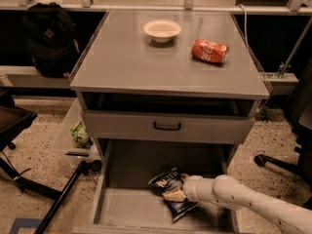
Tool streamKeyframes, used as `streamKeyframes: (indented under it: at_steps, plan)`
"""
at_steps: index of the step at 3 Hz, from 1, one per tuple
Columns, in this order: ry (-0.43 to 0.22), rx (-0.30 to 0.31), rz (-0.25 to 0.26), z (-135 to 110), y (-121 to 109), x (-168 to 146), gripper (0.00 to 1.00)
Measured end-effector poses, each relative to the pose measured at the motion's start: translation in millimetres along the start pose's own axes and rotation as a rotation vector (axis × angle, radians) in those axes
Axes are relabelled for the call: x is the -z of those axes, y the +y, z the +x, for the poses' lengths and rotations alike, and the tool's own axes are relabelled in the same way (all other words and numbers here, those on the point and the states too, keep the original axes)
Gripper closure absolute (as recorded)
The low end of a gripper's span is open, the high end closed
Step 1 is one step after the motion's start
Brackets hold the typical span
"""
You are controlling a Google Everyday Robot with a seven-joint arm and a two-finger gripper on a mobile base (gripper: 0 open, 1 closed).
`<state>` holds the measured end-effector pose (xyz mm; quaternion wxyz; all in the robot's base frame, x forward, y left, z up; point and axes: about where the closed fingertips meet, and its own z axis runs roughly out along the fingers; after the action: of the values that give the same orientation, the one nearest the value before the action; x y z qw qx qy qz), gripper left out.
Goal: Pick blue chip bag from middle drawer and place on counter
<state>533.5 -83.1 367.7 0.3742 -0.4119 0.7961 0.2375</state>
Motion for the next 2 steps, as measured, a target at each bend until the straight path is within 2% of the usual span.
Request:
streamKeyframes:
  at_steps: [1, 2]
  plan:
    - [0.0, 0.0, 0.0, 0.0, 0.0, 0.0, 0.89]
    - [0.0, 0.0, 0.0, -0.3, 0.1, 0.2, 1.0]
